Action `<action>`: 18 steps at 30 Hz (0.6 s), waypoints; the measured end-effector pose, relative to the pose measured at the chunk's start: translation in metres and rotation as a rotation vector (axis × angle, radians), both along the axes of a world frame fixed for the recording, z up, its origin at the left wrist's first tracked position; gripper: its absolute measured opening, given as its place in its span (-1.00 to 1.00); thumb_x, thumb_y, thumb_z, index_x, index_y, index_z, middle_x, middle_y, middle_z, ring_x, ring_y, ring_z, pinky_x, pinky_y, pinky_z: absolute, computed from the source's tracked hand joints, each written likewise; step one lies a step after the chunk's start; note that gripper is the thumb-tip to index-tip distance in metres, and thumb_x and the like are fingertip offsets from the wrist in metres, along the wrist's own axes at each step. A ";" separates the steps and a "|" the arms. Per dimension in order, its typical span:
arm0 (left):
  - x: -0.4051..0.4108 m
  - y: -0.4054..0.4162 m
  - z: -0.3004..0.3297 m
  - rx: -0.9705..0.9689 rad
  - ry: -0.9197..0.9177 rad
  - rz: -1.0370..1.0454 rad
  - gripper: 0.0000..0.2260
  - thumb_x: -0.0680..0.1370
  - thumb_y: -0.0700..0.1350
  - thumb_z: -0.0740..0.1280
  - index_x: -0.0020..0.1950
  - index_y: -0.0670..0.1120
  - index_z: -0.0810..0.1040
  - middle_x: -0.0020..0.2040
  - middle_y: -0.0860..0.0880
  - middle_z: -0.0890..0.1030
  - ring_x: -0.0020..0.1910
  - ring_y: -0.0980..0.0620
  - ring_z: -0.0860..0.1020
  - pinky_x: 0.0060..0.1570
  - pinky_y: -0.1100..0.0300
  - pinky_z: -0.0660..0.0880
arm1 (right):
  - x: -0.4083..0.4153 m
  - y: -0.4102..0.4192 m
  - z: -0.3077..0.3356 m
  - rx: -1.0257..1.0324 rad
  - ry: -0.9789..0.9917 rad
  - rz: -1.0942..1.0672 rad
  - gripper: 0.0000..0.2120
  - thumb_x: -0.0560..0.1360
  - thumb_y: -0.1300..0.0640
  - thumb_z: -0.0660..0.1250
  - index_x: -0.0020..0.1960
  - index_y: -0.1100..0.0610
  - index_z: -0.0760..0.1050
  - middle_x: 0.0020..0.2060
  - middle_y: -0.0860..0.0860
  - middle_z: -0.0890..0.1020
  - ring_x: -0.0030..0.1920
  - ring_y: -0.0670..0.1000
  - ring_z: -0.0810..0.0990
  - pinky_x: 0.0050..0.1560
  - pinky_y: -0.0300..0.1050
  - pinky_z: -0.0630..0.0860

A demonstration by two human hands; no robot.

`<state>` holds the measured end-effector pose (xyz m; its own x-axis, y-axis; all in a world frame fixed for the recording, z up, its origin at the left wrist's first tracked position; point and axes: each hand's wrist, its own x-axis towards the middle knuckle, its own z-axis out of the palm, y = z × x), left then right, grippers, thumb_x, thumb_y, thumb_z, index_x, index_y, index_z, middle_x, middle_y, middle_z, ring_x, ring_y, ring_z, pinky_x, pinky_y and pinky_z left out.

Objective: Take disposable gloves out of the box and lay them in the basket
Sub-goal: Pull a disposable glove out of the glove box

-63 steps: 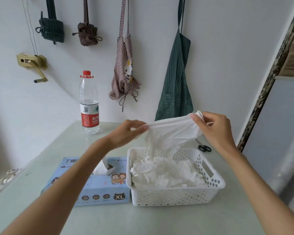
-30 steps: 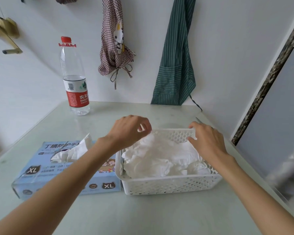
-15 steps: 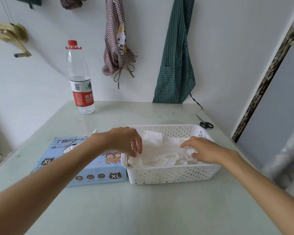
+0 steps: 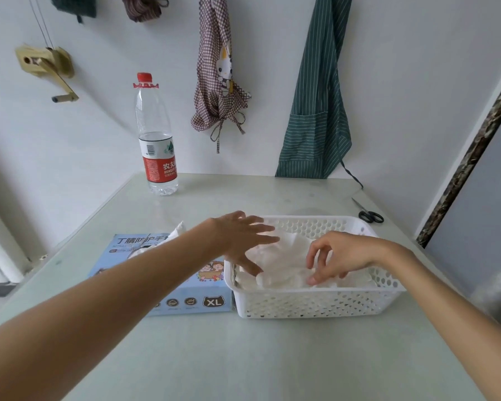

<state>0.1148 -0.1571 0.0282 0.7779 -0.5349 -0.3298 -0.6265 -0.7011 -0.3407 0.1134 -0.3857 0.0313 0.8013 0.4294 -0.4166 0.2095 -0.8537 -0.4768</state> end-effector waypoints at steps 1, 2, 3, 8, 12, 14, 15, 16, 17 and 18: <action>0.002 -0.003 0.000 0.035 0.010 0.021 -0.22 0.49 0.36 0.14 0.56 0.10 -0.14 0.58 0.06 -0.11 0.55 -0.02 -0.11 0.47 -0.03 -0.10 | 0.002 0.001 -0.004 -0.012 0.004 0.004 -0.65 0.32 -0.03 0.56 0.02 0.04 0.57 -0.12 -0.01 0.62 -0.16 -0.06 0.60 -0.25 -0.30 0.52; 0.002 -0.006 -0.001 0.065 0.018 0.043 -0.20 0.48 0.37 0.16 0.56 0.09 -0.14 0.58 0.05 -0.10 0.55 -0.02 -0.10 0.47 -0.03 -0.11 | 0.005 0.003 -0.007 -0.022 0.010 0.006 -0.63 0.31 -0.04 0.56 0.04 0.04 0.56 -0.12 -0.02 0.61 -0.15 -0.05 0.60 -0.24 -0.29 0.53; 0.002 -0.009 -0.002 0.093 0.023 0.059 -0.19 0.47 0.37 0.17 0.56 0.09 -0.13 0.58 0.04 -0.08 0.55 -0.02 -0.09 0.47 -0.04 -0.11 | 0.007 0.005 -0.011 -0.029 0.018 0.007 -0.60 0.30 -0.04 0.56 0.06 0.05 0.54 -0.10 -0.02 0.60 -0.16 -0.05 0.59 -0.23 -0.28 0.54; -0.001 -0.013 -0.004 0.049 0.004 0.088 -0.19 0.46 0.35 0.22 0.56 0.07 -0.07 0.58 0.03 -0.03 0.55 -0.03 -0.06 0.48 -0.03 -0.09 | 0.008 -0.001 -0.012 0.027 0.042 -0.019 -0.53 0.32 -0.09 0.54 0.15 -0.01 0.49 -0.10 -0.05 0.61 -0.21 -0.09 0.59 -0.21 -0.28 0.52; -0.009 0.006 0.013 -0.145 0.037 0.176 -0.16 0.40 0.42 0.22 0.56 0.07 0.06 0.54 0.03 0.15 0.52 -0.02 0.07 0.48 -0.01 0.00 | 0.005 -0.027 -0.002 0.059 -0.077 -0.066 -0.47 0.28 -0.17 0.53 0.19 -0.20 0.42 -0.02 -0.09 0.56 -0.10 -0.15 0.57 -0.09 -0.31 0.45; -0.011 0.013 0.017 -0.074 0.067 0.248 -0.16 0.34 0.48 0.21 0.51 0.07 0.21 0.46 0.02 0.32 0.47 -0.05 0.18 0.45 -0.04 0.11 | 0.003 -0.033 -0.002 -0.088 -0.127 -0.077 -0.39 0.28 -0.20 0.52 0.26 -0.21 0.36 0.03 -0.10 0.48 -0.04 -0.14 0.51 -0.03 -0.27 0.44; -0.011 0.014 0.018 -0.024 0.083 0.291 -0.17 0.31 0.50 0.23 0.46 0.06 0.30 0.40 0.01 0.38 0.44 -0.07 0.23 0.41 -0.06 0.20 | 0.002 -0.033 -0.004 -0.166 -0.129 -0.081 -0.35 0.29 -0.21 0.51 0.30 -0.18 0.33 0.05 -0.09 0.46 -0.01 -0.12 0.49 0.00 -0.24 0.44; -0.013 0.013 0.019 -0.001 0.099 0.327 -0.18 0.30 0.50 0.25 0.42 0.04 0.37 0.36 0.01 0.40 0.41 -0.09 0.26 0.37 -0.06 0.27 | 0.000 -0.033 -0.006 -0.226 -0.120 -0.082 -0.31 0.30 -0.22 0.50 0.34 -0.15 0.32 0.07 -0.09 0.45 0.03 -0.09 0.47 0.03 -0.22 0.44; -0.014 0.009 0.018 0.019 0.118 0.355 -0.20 0.30 0.48 0.28 0.39 0.02 0.40 0.34 0.00 0.40 0.39 -0.09 0.27 0.34 -0.06 0.31 | -0.001 -0.031 -0.007 -0.259 -0.112 -0.085 -0.30 0.31 -0.23 0.49 0.36 -0.11 0.32 0.10 -0.08 0.44 0.06 -0.07 0.47 0.05 -0.21 0.43; -0.016 0.005 0.019 0.028 0.127 0.371 -0.23 0.31 0.45 0.30 0.37 0.01 0.42 0.33 0.00 0.40 0.38 -0.10 0.27 0.33 -0.04 0.31 | -0.002 -0.029 -0.006 -0.270 -0.119 -0.088 -0.29 0.32 -0.23 0.48 0.38 -0.08 0.33 0.12 -0.08 0.44 0.09 -0.06 0.46 0.07 -0.21 0.41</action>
